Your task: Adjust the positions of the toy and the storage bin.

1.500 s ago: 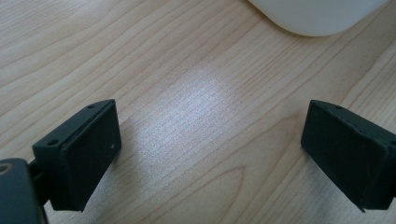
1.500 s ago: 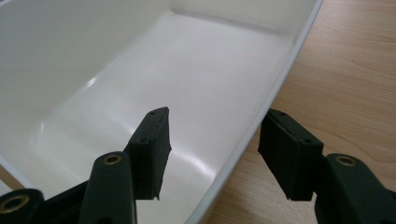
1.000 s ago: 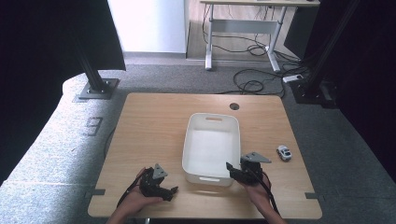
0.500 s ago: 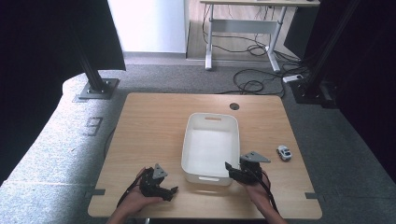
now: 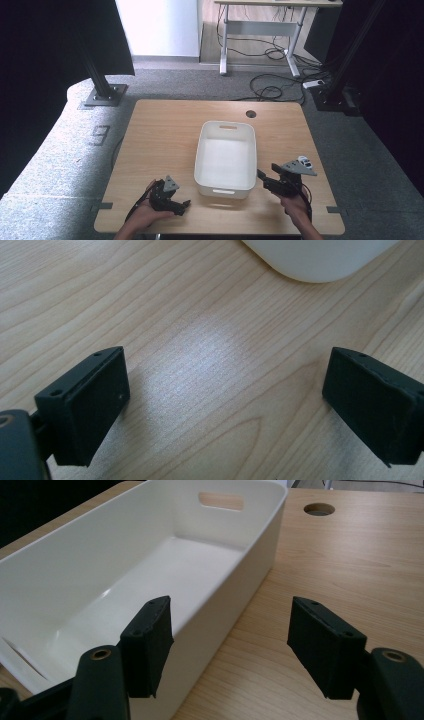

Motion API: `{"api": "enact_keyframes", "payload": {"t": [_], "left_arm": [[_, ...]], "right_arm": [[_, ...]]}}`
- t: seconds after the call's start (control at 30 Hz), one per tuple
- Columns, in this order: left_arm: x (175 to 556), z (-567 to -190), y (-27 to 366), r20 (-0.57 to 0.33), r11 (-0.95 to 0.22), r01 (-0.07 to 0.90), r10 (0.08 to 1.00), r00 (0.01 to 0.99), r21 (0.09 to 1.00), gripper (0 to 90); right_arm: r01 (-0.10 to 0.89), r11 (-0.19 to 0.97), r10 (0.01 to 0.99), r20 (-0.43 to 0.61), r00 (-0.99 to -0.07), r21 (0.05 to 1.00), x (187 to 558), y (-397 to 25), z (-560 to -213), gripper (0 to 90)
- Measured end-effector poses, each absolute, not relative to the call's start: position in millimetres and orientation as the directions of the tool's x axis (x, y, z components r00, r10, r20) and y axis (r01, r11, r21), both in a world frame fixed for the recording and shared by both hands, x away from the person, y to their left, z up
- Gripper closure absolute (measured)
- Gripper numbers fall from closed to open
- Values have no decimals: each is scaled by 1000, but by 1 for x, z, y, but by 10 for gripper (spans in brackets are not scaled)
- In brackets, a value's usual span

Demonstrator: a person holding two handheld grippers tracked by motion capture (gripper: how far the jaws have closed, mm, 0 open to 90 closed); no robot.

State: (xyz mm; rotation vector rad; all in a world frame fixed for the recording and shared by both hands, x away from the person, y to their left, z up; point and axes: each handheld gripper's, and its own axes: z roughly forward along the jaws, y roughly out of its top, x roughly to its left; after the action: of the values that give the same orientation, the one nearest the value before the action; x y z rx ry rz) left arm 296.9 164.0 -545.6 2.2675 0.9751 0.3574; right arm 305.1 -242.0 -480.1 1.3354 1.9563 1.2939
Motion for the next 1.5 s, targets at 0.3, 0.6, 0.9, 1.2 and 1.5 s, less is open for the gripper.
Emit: {"api": "enact_keyframes", "payload": {"t": [0.3, 0.6, 0.9, 1.2, 1.5], "left_arm": [[297, -546, 164, -2, -522, 553, 726, 688, 649, 53], [297, -546, 164, -2, -523, 553, 725, 689, 649, 53], [296, -545, 164, -2, -524, 553, 725, 689, 648, 53], [296, -545, 164, -1, -525, 552, 724, 690, 648, 53], [296, -546, 164, -2, -525, 551, 723, 691, 649, 52]], "right_arm": [[506, 149, 891, 106, -441, 849, 309, -266, -487, 333], [516, 198, 888, 70, -454, 834, 313, -270, -493, 326], [509, 222, 890, 41, -455, 832, 316, -275, -497, 311], [533, 222, 898, 42, -438, 816, 322, -285, -504, 285], [561, 200, 909, 62, -412, 803, 327, -297, -506, 277]]}}
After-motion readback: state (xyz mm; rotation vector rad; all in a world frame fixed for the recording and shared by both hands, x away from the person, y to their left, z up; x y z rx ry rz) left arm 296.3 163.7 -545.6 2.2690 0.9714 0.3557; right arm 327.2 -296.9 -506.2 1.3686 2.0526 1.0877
